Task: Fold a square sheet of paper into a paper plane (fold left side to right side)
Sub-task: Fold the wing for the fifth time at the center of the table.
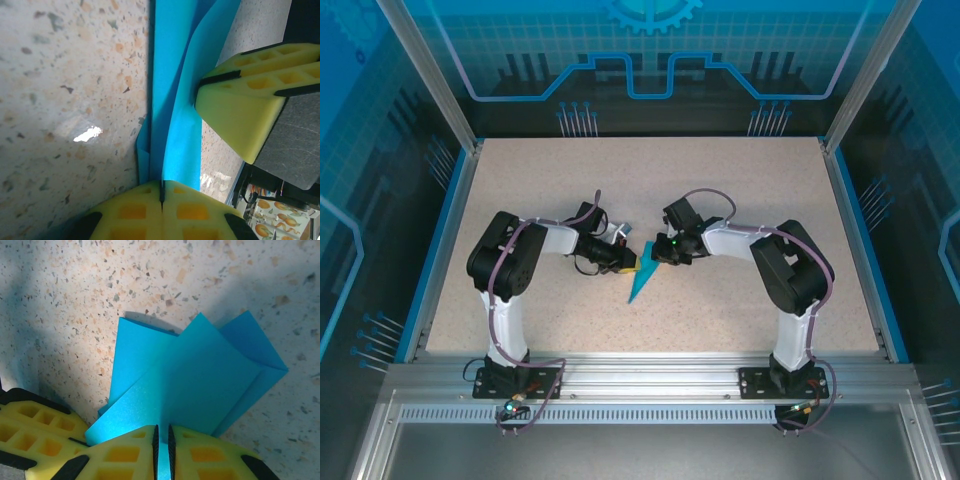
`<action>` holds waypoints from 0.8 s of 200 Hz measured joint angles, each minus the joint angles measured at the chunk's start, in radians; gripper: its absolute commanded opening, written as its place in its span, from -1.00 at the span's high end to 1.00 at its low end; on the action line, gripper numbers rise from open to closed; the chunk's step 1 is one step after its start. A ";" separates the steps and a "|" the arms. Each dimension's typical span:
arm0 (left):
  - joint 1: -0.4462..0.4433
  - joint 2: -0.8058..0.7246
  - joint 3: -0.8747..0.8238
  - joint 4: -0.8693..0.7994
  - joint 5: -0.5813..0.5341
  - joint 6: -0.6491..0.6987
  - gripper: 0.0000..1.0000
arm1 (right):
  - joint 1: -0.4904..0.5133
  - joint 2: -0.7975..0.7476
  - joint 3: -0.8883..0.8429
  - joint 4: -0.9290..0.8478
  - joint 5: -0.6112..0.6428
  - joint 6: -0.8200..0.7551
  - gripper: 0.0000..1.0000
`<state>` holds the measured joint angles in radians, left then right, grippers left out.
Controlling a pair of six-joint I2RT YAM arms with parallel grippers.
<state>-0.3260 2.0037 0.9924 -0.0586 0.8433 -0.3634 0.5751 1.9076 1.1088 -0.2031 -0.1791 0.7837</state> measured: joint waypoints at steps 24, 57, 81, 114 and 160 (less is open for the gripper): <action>0.000 0.000 0.000 0.000 0.000 -0.001 1.00 | -0.002 0.000 -0.013 0.007 0.003 0.005 0.69; 0.000 -0.003 0.000 0.000 -0.002 -0.003 0.78 | -0.003 0.000 -0.024 0.022 0.003 0.013 0.69; -0.010 -0.031 -0.002 0.000 -0.018 -0.022 0.43 | -0.006 -0.003 -0.037 0.042 -0.004 0.021 0.70; -0.024 -0.123 -0.039 -0.005 -0.116 -0.030 0.22 | -0.007 -0.008 -0.047 0.056 -0.005 0.021 0.70; -0.038 -0.366 -0.120 -0.055 -0.175 -0.069 0.46 | -0.009 -0.008 -0.049 0.063 -0.011 0.020 0.70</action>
<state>-0.3641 1.6375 0.8722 -0.1131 0.6678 -0.4328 0.5663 1.8999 1.0599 -0.1406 -0.1905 0.8040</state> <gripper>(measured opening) 0.299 0.149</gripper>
